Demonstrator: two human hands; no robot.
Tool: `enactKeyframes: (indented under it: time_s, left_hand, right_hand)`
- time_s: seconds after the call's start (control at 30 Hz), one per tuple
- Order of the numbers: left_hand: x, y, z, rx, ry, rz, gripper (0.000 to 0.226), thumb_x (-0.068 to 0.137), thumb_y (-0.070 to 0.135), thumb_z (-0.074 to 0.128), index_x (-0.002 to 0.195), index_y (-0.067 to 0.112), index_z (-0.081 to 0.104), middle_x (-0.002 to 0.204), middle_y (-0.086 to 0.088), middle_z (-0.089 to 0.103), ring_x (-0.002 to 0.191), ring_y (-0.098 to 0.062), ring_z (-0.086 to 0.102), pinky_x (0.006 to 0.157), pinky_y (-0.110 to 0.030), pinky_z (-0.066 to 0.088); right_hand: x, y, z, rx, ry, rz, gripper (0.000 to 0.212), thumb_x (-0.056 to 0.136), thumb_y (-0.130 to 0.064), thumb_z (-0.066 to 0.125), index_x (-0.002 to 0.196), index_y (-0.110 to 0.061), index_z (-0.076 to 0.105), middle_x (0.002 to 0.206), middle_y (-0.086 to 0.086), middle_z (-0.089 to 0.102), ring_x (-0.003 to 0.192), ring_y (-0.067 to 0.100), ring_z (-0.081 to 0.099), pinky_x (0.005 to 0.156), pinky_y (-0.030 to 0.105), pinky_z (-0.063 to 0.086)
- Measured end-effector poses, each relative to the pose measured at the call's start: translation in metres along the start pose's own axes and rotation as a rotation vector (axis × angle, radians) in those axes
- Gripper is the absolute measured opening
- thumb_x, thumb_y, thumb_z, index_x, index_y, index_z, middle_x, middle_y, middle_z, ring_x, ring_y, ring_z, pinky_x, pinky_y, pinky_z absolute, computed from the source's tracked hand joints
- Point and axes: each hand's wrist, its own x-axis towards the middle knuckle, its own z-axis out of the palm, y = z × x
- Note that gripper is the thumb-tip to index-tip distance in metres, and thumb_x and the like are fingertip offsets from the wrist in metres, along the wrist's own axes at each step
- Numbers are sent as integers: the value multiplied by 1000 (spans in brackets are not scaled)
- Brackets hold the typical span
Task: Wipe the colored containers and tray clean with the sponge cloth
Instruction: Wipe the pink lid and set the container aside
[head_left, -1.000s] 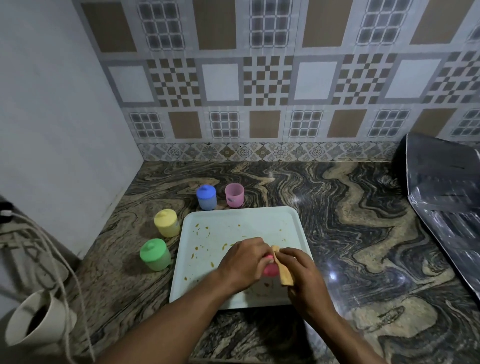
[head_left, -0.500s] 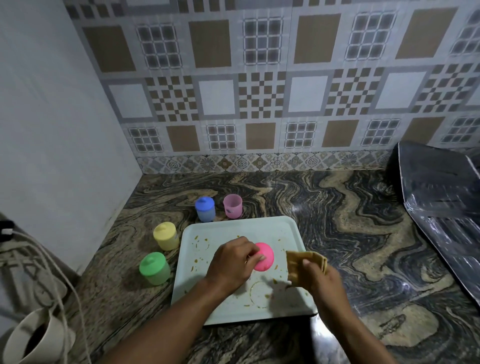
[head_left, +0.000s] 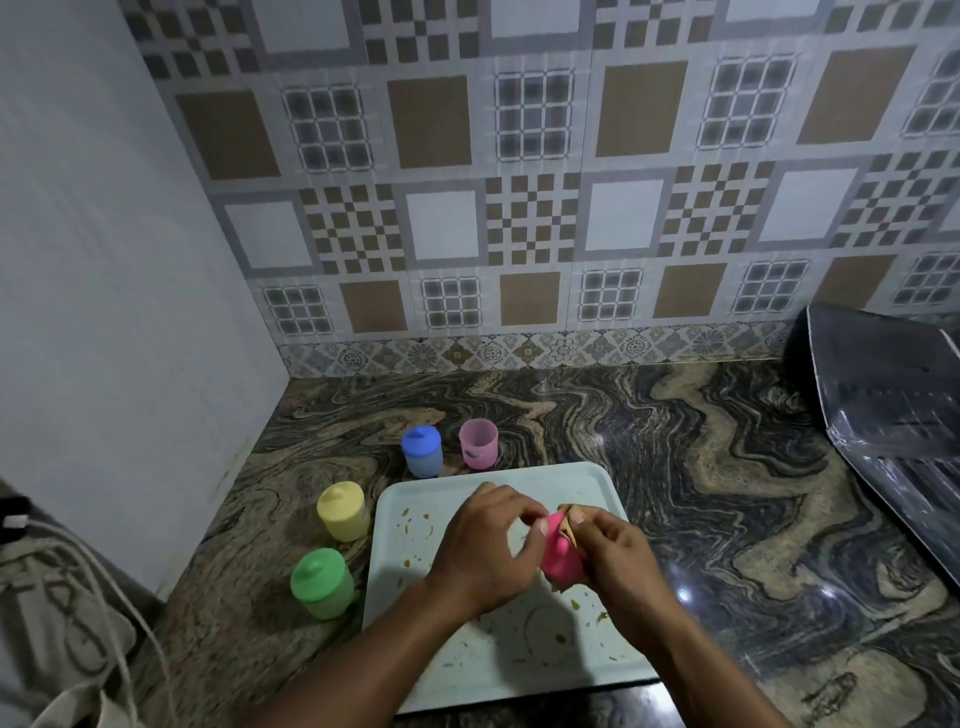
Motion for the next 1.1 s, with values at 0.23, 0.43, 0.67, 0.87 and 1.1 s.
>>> enactKeyframes:
  time_s: [0.23,0.43,0.67,0.87,1.1]
  left_hand:
    - [51,-28,-34,-452,-554,-494,23,92,33,69,84,13,76,72,6,71,70,-9,63,70,-27,53]
    - [72,-45,-41,-532,-701,-553,30,86,32,76,96,4,74,79,-1,72,69,-4,65,64,-19,44]
    - [91,-61,-44,-611,-801,-540,20,90,34,71,85,15,69,79,1,70,70,-5,64,68,-22,45]
    - [99,-73,-27,-820,-771,-491,27,93,35,62,91,9,67,84,-12,60,77,-21,51,71,-29,42]
    - [109,-81,-14,-1022,-541,-614,19,96,24,63,85,9,67,68,-1,61,59,-10,52,58,-25,37]
  right_hand:
    - [17,-24,8,-123,-219,19,40,89,-25,69,107,8,56,89,30,68,69,39,64,50,42,55]
    - [33,-40,13,-174,-276,48,38,84,-29,76,103,1,61,92,28,67,75,33,63,58,39,53]
    - [43,-37,18,-5,-189,4,38,85,-15,71,110,9,54,94,34,66,73,38,65,53,41,55]
    - [56,-31,27,186,-87,2,28,85,-10,69,107,2,56,90,31,67,64,35,66,49,40,58]
    - [67,-24,41,358,58,-7,16,85,-12,67,95,-3,58,79,22,67,55,28,60,47,32,55]
